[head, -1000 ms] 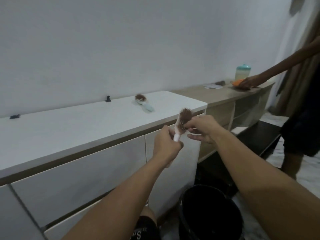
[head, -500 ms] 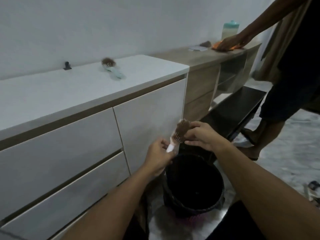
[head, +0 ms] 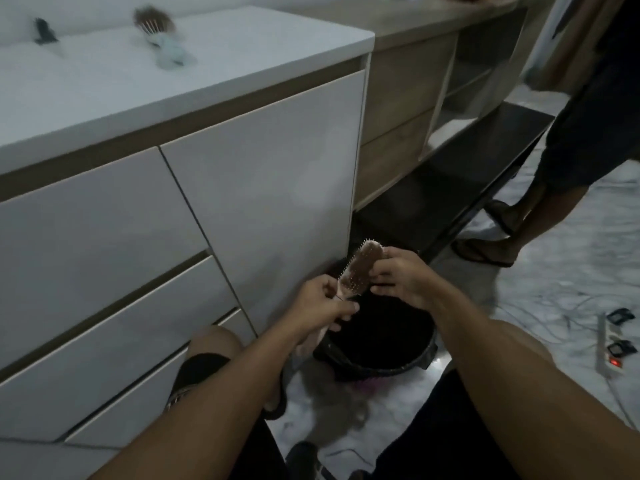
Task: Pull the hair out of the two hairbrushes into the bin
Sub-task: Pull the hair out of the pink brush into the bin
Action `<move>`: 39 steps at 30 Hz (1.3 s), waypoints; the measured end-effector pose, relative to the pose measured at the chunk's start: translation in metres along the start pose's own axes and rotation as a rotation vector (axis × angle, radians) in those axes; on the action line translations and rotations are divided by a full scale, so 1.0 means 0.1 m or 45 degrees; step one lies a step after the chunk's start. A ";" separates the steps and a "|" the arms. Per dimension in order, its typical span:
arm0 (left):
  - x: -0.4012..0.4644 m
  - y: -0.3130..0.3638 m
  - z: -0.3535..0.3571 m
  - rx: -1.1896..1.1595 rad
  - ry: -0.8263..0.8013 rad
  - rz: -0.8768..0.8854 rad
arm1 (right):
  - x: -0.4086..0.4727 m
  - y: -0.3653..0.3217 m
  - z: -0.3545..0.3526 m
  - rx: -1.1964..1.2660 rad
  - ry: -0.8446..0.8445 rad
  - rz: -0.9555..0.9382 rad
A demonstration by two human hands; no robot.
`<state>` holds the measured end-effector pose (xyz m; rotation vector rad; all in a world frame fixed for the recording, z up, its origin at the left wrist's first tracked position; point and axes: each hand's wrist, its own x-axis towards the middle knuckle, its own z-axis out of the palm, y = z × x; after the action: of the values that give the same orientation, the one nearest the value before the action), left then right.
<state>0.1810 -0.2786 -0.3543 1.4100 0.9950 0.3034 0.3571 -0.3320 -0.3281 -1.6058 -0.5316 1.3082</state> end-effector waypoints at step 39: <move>0.25 -0.18 0.26 0.016 0.352 -0.092 | 0.16 0.40 0.07 -0.248 0.372 -0.207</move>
<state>0.2081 -0.2815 -0.3840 1.3635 1.2724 0.4471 0.3463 -0.3343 -0.3706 -1.8350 -0.6069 0.9037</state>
